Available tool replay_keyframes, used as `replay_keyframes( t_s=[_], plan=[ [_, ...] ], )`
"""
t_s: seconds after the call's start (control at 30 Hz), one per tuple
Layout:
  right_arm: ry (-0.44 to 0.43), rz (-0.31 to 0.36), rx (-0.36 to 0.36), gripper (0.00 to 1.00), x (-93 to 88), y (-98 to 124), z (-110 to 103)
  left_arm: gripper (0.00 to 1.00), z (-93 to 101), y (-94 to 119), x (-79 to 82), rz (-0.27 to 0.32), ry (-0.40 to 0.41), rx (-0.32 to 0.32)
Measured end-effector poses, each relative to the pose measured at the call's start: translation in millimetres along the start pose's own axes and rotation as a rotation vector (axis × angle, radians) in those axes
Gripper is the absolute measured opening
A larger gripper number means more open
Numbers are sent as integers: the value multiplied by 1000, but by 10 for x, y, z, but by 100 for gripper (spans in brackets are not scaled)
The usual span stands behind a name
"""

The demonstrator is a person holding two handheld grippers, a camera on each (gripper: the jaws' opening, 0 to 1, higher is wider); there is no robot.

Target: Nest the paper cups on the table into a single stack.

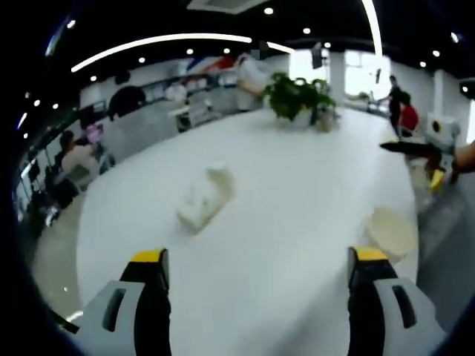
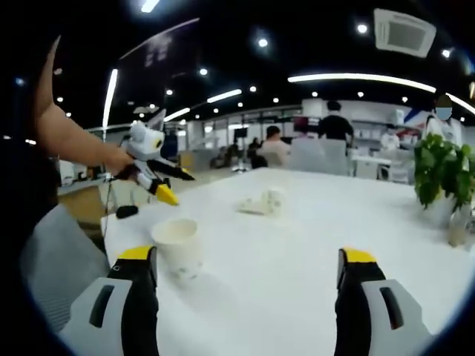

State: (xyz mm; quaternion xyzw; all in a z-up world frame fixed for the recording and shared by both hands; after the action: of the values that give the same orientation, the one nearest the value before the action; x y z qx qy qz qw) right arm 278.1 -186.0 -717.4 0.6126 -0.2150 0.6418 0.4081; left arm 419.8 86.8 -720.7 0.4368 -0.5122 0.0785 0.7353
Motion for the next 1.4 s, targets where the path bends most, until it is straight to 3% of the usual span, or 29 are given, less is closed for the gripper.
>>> replay_keyframes(
  t_s=[0.4,0.77,0.9,1.2,1.4],
  plan=[
    [-28,-10,-34,100,-41,11,75,100,-235,-495,469,-121,-116,-62],
    [-62,-23,-18,99,-72,-9,70,96,-472,-969,865,-255,-195,-99],
    [-84,-28,-26,99,-88,-5,93,93,-504,-1129,922,-343,-204,-126],
    [-97,-38,-33,98,-113,-1,101,90,-639,-1449,1085,-437,-234,-113],
    [-106,-41,-35,97,-125,2,106,88,-659,-1620,967,-505,-244,-125]
  ],
)
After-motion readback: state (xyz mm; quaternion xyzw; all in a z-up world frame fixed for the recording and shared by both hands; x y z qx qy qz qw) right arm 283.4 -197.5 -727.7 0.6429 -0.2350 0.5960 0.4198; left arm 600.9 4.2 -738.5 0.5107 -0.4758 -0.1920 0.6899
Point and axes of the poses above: the point that each gripper's makers call its tool centre point, and the gripper's own axes: y roughly backward along the fingers, z roughly to its right, x roughly out of its top, the point moved 4 cm from there along y, roughly backward along the fingers, and after that the axes turned 11 degrees about y, right-handed, at the moved point
